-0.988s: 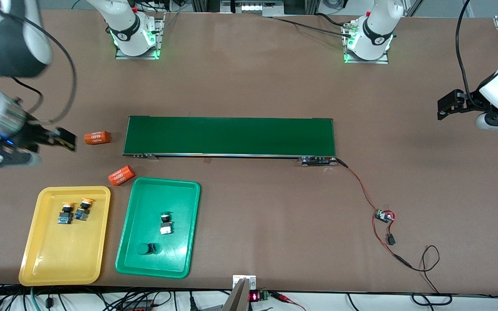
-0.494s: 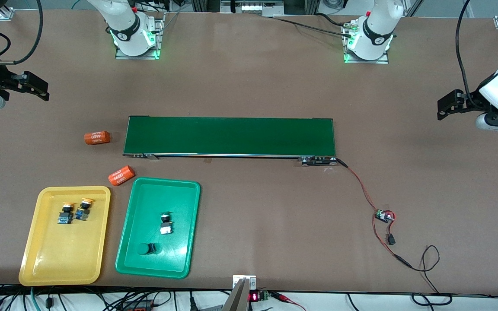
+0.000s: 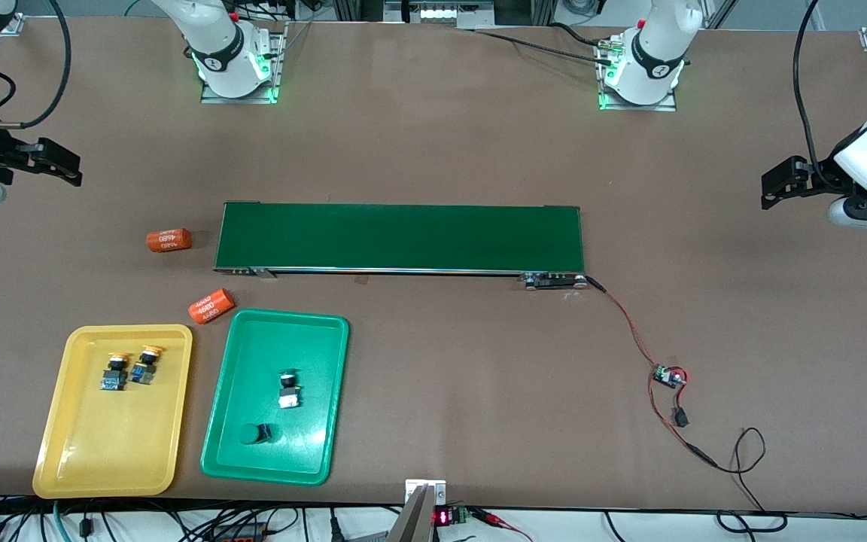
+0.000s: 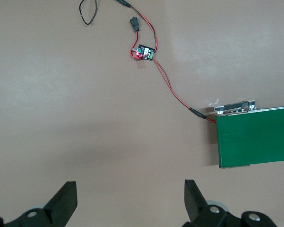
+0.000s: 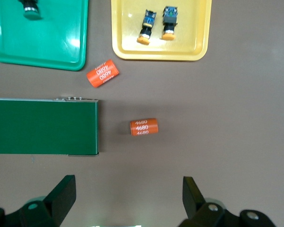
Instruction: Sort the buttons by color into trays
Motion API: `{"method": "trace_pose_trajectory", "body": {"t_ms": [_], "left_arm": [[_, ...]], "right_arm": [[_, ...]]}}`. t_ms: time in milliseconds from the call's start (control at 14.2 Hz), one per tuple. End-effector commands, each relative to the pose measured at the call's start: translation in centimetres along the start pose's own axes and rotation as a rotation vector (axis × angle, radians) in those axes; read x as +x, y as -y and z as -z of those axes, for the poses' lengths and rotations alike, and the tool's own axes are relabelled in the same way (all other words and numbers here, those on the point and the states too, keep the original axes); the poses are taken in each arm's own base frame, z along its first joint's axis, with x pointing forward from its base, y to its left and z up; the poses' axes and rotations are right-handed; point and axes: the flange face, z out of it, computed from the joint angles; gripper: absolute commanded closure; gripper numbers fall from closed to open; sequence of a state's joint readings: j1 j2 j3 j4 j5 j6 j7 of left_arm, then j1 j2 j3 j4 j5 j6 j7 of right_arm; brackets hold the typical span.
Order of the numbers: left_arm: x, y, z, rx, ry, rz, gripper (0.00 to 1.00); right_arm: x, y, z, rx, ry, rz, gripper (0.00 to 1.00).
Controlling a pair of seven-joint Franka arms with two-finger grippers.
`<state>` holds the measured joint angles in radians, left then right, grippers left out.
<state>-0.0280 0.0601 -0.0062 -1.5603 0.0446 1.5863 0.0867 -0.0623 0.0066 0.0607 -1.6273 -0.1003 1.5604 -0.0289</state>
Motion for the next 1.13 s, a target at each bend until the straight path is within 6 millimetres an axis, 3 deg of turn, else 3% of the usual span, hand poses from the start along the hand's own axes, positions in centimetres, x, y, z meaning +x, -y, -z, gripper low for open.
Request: {"method": "trace_pose_trajectory", "body": {"t_ms": [0,1059], "left_arm": [[-0.1,-0.2,0.2,0.022,0.007,-0.002,0.00],[-0.1,-0.2,0.2,0.022,0.007,-0.003,0.00]], "right_arm": [[0.5,-0.3,0.4,-0.007,-0.002,0.013,0.00],[-1.1,-1.2,-0.4,0.008,0.070,-0.020,0.00]]}}
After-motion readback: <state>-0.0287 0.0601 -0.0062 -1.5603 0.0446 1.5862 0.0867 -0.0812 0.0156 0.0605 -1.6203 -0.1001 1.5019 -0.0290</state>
